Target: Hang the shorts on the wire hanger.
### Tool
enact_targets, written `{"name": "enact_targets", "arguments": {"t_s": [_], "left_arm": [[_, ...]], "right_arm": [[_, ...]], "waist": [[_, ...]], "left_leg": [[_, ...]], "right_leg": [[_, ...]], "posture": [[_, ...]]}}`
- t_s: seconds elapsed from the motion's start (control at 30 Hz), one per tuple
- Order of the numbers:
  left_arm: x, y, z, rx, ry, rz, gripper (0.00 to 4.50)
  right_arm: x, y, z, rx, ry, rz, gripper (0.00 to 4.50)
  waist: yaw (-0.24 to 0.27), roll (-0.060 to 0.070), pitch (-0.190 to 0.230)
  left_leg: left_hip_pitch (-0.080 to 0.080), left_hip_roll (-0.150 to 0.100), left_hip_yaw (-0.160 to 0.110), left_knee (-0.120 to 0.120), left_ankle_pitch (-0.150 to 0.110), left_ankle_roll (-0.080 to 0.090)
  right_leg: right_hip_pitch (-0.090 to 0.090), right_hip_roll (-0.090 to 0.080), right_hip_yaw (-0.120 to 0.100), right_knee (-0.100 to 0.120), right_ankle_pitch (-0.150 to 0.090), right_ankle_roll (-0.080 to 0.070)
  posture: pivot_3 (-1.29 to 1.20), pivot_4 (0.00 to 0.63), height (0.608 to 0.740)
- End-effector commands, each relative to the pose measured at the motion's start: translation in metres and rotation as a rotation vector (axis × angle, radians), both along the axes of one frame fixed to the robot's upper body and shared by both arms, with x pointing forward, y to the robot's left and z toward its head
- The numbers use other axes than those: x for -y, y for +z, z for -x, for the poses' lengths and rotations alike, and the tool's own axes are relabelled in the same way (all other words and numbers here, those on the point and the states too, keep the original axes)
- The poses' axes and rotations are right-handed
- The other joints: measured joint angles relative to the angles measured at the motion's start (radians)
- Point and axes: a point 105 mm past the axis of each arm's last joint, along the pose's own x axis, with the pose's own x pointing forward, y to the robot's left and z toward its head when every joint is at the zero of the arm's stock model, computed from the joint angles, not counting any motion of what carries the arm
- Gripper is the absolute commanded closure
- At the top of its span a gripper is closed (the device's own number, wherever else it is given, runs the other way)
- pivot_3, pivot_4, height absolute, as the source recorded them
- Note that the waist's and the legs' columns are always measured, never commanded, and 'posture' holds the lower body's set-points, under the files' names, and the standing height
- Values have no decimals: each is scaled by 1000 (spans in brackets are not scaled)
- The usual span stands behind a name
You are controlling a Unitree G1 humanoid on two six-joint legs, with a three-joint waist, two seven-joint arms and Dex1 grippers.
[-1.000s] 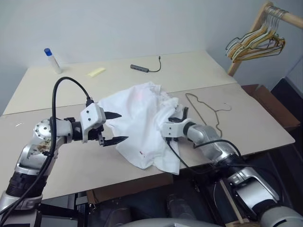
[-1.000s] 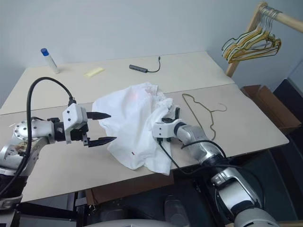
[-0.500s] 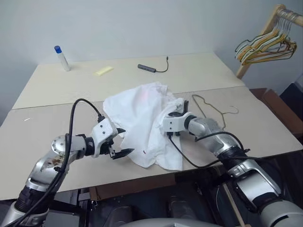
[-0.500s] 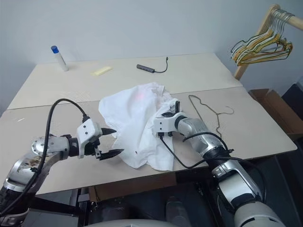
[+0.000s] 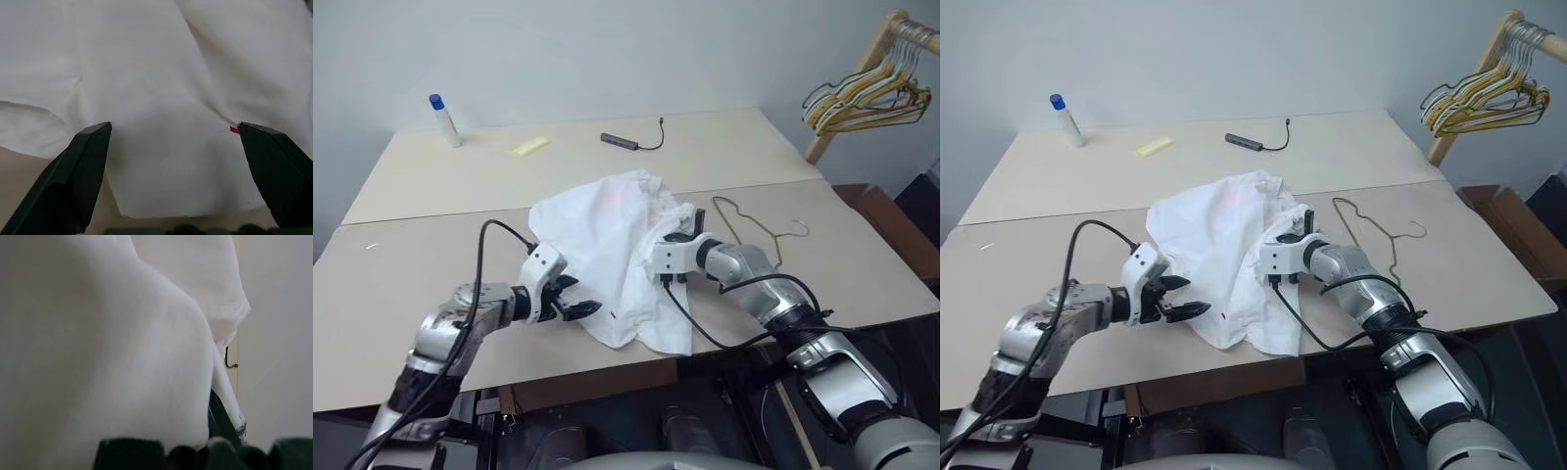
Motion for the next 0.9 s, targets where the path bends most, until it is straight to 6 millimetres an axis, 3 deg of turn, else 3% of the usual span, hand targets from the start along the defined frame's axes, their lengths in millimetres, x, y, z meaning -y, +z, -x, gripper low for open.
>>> {"name": "enact_targets", "arguments": {"t_s": [0.03,0.47,0.6,0.9], "left_arm": [[2,-2,-8,-7,23,-28,409],[-1,-3,-19,15,47,-17,4484],[-18,-1,-35,95,110,-89,4484],[-82,30,-98,307,365,-220,4484]], "right_arm": [[1,19,-3,52,-3,-38,4500],[6,19,0,50,-13,-38,4500],[6,21,3,34,1,-47,4500],[5,26,24,-21,154,-41,4500]], "waist": [[-2,0,0],[0,0,0],[0,0,0],[0,0,0]], "left_leg": [[0,0,0,0,0,0],[0,-1,0,0,0,0],[0,-1,0,0,0,0],[-1,-1,0,0,0,0]], "right_leg": [[0,0,0,0,0,0],[0,-1,0,0,0,0],[0,-1,0,0,0,0],[0,-1,-1,-1,0,0]], "posture": [[-22,0,740],[-33,0,740],[-32,0,740],[-45,0,740]]}}
